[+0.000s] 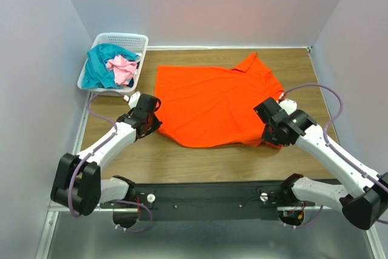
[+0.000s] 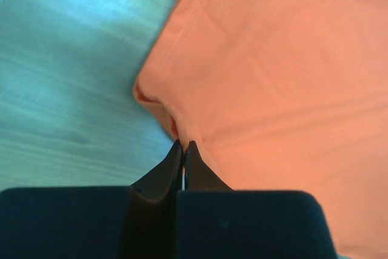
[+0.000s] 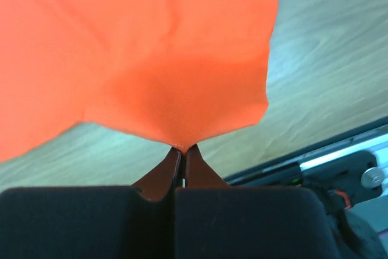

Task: Fold and stack the t-shirts
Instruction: Fold the tshirt

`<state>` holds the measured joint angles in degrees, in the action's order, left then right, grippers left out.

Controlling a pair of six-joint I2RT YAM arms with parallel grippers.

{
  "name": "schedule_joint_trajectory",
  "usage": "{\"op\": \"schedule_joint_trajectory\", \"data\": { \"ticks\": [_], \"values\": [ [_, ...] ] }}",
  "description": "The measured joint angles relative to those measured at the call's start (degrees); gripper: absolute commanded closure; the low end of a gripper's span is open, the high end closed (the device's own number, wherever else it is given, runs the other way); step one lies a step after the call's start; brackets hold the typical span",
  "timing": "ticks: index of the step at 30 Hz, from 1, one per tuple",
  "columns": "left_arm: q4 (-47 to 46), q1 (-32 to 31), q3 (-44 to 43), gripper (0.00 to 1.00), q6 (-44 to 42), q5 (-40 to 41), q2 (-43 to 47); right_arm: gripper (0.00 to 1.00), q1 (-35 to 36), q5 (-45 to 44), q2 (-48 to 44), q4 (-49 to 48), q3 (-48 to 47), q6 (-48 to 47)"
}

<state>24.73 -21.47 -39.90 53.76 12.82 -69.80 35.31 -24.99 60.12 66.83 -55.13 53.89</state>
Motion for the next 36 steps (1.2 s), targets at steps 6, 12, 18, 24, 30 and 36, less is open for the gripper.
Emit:
{"op": "schedule_joint_trajectory", "data": {
  "ticks": [6,12,18,24,30,36],
  "values": [
    [-0.3,0.2,-5.5,1.0,-1.3,0.4,-4.5,0.99,-0.7,-4.9,9.1,-4.1,-4.9,-3.7],
    [-0.6,1.6,-9.7,1.0,-2.3,2.0,-8.3,0.99,-3.7,-9.5,15.6,-8.3,-9.2,-6.8],
    [-1.3,3.1,-13.4,1.0,-3.3,2.3,-12.5,0.99,-8.4,-10.5,19.7,-12.6,-12.1,-11.1],
    [-1.7,4.4,-16.1,1.0,-4.2,2.5,-15.7,0.99,-12.1,-10.2,23.1,-16.9,-14.1,-15.8],
    [-1.9,5.9,-17.8,1.0,-4.8,2.6,-18.5,0.99,-14.7,-8.7,27.1,-21.4,-16.6,-21.6],
    [-2.5,6.7,-19.6,1.0,-5.2,2.6,-21.6,0.99,-16.8,-7.8,33.5,-25.7,-18.7,-27.2]
  ]
}}
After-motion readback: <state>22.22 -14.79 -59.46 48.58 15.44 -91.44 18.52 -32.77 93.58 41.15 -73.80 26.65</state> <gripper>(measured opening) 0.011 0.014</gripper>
